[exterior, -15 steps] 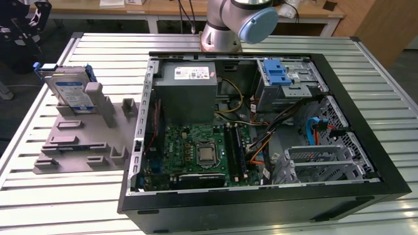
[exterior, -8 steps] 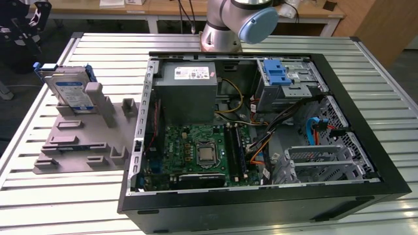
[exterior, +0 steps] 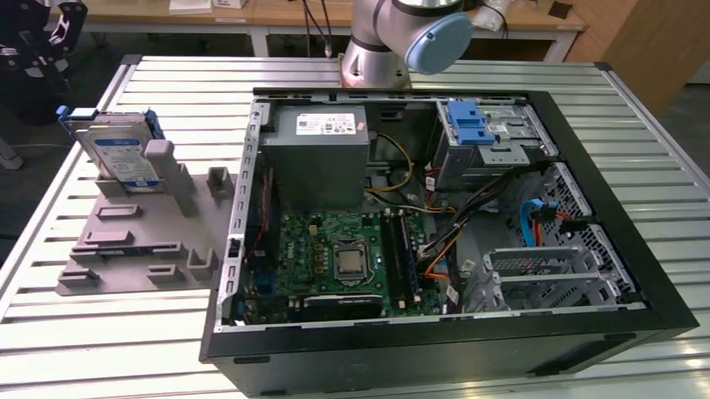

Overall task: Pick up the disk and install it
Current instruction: 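Pick up the disk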

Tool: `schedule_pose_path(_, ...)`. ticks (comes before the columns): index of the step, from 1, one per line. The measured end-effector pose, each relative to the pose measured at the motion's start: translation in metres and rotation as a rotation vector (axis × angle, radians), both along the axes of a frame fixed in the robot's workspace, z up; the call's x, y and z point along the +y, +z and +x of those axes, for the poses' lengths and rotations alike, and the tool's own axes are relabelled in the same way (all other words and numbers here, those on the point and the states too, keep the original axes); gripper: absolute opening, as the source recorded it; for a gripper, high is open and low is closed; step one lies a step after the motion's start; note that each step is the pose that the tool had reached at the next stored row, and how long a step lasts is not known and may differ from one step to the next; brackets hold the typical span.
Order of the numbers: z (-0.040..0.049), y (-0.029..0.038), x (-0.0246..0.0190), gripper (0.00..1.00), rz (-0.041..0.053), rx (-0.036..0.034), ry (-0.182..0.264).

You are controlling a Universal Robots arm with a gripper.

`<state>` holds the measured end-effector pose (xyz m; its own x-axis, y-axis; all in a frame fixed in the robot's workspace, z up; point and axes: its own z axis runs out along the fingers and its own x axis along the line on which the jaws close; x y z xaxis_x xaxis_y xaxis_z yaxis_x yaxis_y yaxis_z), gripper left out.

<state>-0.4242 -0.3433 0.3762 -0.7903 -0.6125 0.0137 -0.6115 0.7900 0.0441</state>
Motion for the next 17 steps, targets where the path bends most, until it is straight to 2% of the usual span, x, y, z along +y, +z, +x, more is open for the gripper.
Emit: schedule_pose_path(17,0.0,0.0,0.0,0.11,0.0,0.0,0.076)
